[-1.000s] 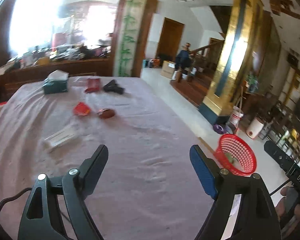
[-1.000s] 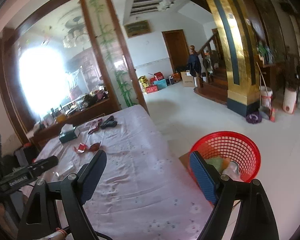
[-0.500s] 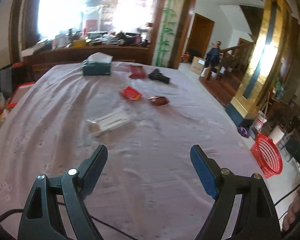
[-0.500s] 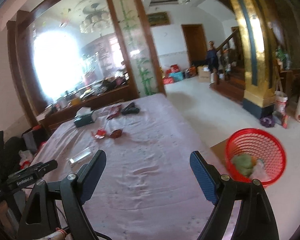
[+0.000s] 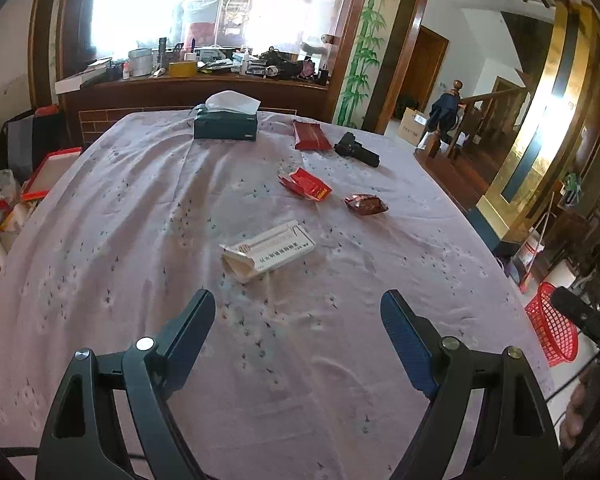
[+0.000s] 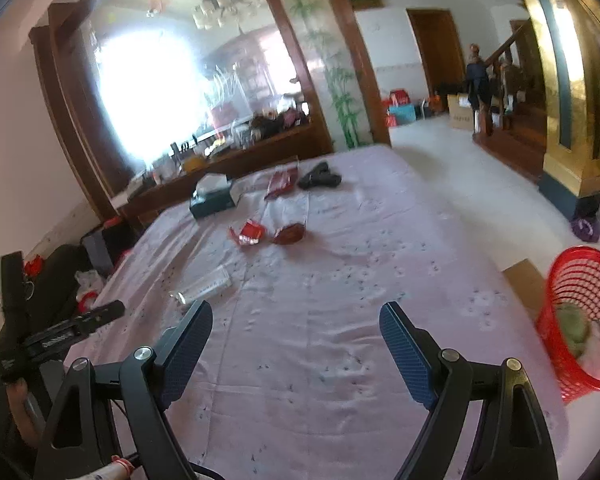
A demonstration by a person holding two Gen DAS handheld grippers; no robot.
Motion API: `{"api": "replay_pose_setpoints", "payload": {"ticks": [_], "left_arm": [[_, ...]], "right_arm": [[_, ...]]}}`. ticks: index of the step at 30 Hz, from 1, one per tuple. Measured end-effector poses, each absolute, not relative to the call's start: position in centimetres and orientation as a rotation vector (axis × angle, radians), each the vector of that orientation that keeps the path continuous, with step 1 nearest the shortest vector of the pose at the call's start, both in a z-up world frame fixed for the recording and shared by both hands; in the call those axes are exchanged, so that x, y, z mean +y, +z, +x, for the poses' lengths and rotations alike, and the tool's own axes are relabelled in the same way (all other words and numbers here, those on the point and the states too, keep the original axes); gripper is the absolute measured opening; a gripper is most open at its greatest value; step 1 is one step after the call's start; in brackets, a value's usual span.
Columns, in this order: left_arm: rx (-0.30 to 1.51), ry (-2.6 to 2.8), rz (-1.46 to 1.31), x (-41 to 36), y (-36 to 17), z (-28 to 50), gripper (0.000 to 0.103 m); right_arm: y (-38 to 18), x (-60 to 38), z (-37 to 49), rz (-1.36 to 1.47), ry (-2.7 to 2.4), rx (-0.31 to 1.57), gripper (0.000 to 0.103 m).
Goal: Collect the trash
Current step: 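Move both open tools back over the table, then grasp the white medicine box with the left tool while the right tool grasps the brown snack wrapper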
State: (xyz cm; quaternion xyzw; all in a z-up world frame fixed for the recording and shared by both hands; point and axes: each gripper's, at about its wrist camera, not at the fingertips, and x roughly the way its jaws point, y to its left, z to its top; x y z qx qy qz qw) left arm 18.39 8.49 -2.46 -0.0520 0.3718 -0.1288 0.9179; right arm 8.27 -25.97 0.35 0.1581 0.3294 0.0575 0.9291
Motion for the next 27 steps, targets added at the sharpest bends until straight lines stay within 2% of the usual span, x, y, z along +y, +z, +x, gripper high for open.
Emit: {"api": "replay_pose_setpoints", "payload": {"ticks": [10,17,22,27], "left_arm": [[0.819,-0.254,-0.151,11.0,-3.2,24.0,0.083],[0.89,-0.323,-0.059,9.0,-5.1,28.1,0.083],[0.976,-0.362,-0.046,8.2,-7.9,31.9,0.083],[1.026,-0.375,-0.04,7.4,-10.0,34.9,0.083]], "right_arm": [[-0.7,-23.6,17.7,0.338,0.232,0.746,0.089],[-2.6,-23.5,24.7,0.452,0.254,0.822,0.089],[-5.5,-23.5,30.4,0.538,0.224,0.907,0.088],[-9.3,-24.0,34.7,0.639,0.19,0.992,0.082]]}}
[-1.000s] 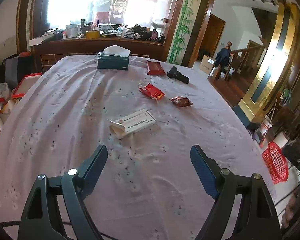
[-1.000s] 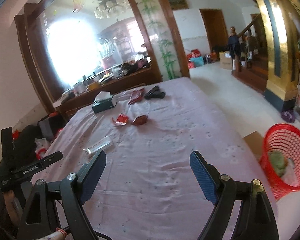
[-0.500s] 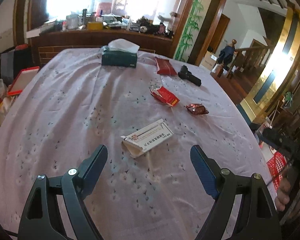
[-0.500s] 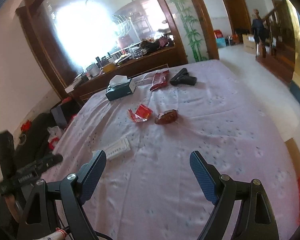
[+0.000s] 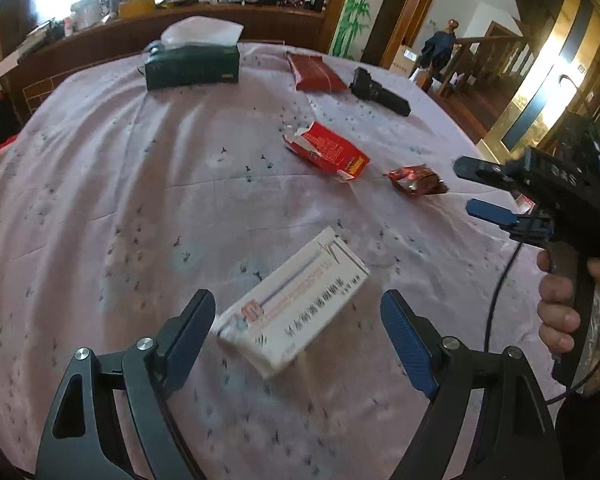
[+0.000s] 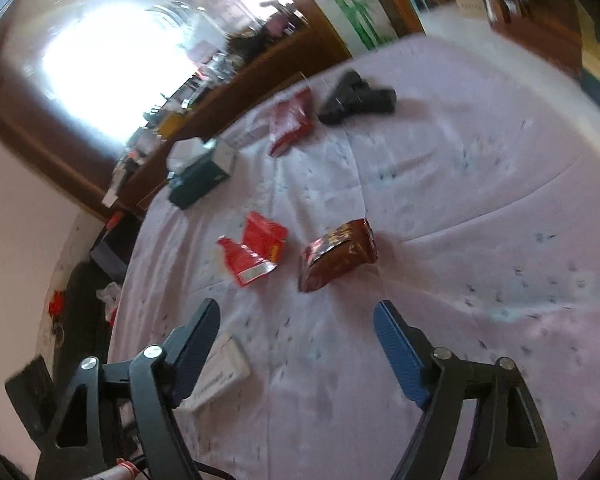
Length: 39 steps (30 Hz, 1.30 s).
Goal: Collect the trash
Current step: 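Grasp the white medicine box with the left tool while the right tool grasps the brown snack wrapper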
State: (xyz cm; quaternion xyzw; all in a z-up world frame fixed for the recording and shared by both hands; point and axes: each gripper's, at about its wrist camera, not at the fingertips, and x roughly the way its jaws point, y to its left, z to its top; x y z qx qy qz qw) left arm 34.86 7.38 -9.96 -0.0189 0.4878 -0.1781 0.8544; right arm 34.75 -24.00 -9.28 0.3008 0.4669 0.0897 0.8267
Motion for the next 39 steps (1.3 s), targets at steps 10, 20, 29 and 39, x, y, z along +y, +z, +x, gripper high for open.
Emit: {"api": "replay_pose_setpoints", "payload": {"ticks": [10,20,29,39], "left_arm": [[1.098,-0.381,0.025,6.4,-12.5,36.9,0.083],[1.119,-0.458,0.108,4.6,-12.9,34.5,0.083],[1.08,-0.414,0.134,4.9,-13.2,36.0,0.083],[1.063,-0.389,0.244,1.9,-13.8,34.5,0.065]], "right_arm": [[-13.1,-24.6,39.7,0.733,0.118,1.058,0.068],[-13.3,-23.5,40.5,0.629,0.109,1.047,0.046],[-11.4,-23.5,36.4,0.616,0.193,1.025,0.043],[-5.5,-24.8,27.0,0.607,0.268,0.851,0.043]]}}
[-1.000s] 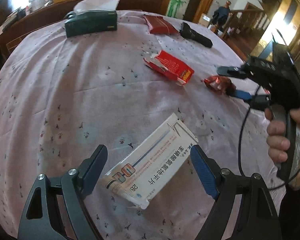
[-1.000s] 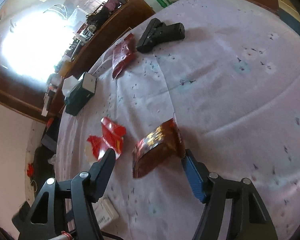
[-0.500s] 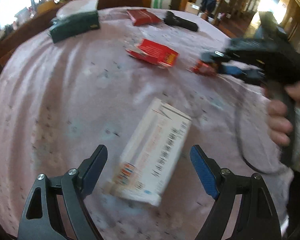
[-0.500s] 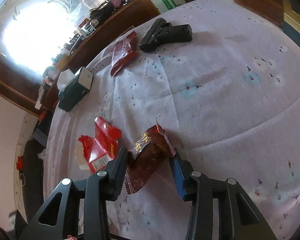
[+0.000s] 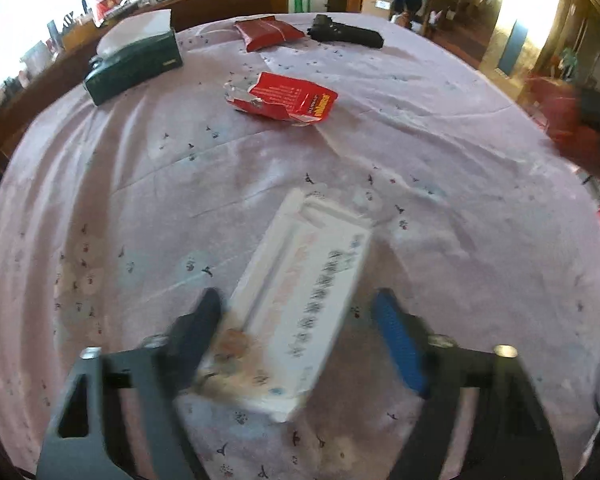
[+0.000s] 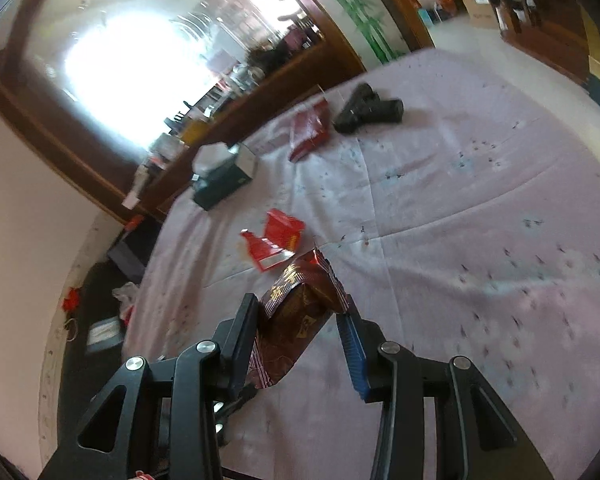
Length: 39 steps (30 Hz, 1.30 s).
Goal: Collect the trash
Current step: 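Grasp the white medicine box with the left tool while the right tool grasps the brown snack wrapper, then carry the medicine box and brown wrapper toward the red basket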
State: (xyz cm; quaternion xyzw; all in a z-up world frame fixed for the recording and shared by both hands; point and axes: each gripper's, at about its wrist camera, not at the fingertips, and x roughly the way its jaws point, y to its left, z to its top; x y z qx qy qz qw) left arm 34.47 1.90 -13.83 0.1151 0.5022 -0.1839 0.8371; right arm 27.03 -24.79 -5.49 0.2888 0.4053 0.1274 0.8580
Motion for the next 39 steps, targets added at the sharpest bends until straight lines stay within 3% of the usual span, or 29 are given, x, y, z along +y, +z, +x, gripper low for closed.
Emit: {"api": "replay_pose_setpoints", "payload": {"ticks": [8,12,29,39], "left_arm": [[1.057,-0.346,0.207,1.1,-13.1,32.7,0.059],[0.969,-0.331,0.16,0.0,-10.9,29.4,0.059],[0.576,-0.553,-0.084,-8.5,6.2,8.9,0.059],[0.49,-0.635,-0.079,-12.2,10.4,2.7,0.06]], "right_arm": [[-2.4,-27.6,18.3,0.585,0.227,0.728,0.043],[-1.2,-29.0,13.8,0.551,0.193,0.669,0.043],[7.3,-36.2,-3.8,0.459,0.02,0.442,0.043],[10.1,-39.0,-11.5,0.422,-0.075,0.334,0.043]]}}
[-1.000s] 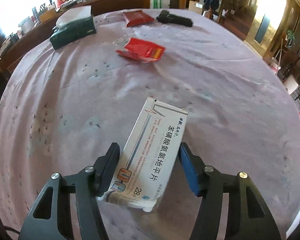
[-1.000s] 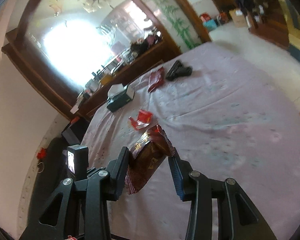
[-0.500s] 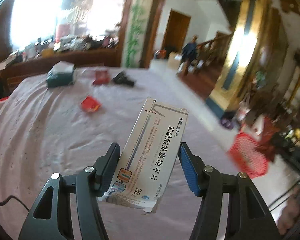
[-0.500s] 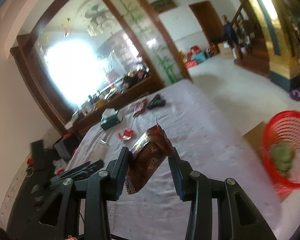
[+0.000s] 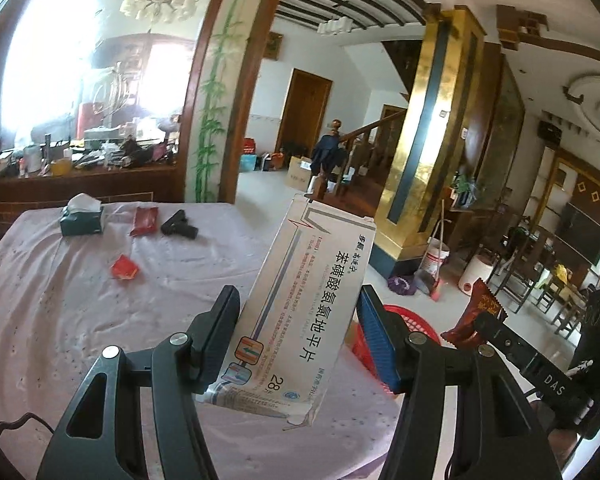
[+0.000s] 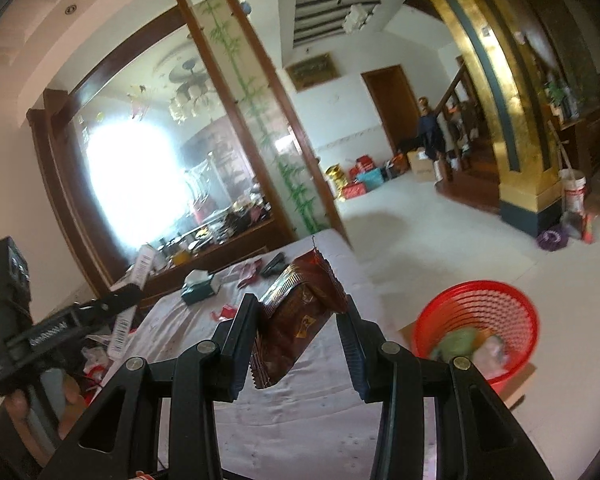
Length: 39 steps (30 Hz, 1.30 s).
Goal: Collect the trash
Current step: 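Carry the medicine box and brown wrapper toward the red basket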
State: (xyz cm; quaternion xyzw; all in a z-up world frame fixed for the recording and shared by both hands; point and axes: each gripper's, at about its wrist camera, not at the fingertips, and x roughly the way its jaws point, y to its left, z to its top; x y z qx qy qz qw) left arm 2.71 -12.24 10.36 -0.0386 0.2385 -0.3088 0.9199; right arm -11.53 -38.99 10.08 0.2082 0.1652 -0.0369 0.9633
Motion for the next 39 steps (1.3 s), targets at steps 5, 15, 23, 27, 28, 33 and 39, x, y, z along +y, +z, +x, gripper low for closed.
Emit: {"api": "replay_pose_setpoints", "payload": {"ticks": [5,15,23,27,28,33,39], "left_arm": [[0.511,-0.67,-0.062,-15.0,9.5,2.4,0.06],[0.582,-0.73,-0.031,-20.1,6.3,3.1,0.06],[0.65,-0.767,-0.018,-23.9,3.7,4.5,0.06],[0.659,-0.791,-0.015,-25.4,3.0,4.8,0.06],[0.66,-0.797,-0.015,-25.7,2.9,4.9,0.06],[0.662,-0.828,-0.005,-27.6,2.4,5.0,0.06],[0.69,-0.867,-0.001,-29.4,1.3,5.7,0.06]], "right_arm": [[9.9,-40.6,-14.0,0.418,-0.13,0.31,0.043],[8.0,-44.4,-16.0,0.458,-0.229,0.333,0.043],[6.1,-47.1,-15.9,0.517,-0.275,0.36,0.043],[6.0,-48.0,-15.5,0.514,-0.297,0.365,0.043],[6.0,-48.2,-15.4,0.512,-0.303,0.367,0.043],[5.8,-49.0,-14.9,0.514,-0.322,0.374,0.043],[5.1,-50.2,-14.3,0.531,-0.341,0.389,0.043]]}}
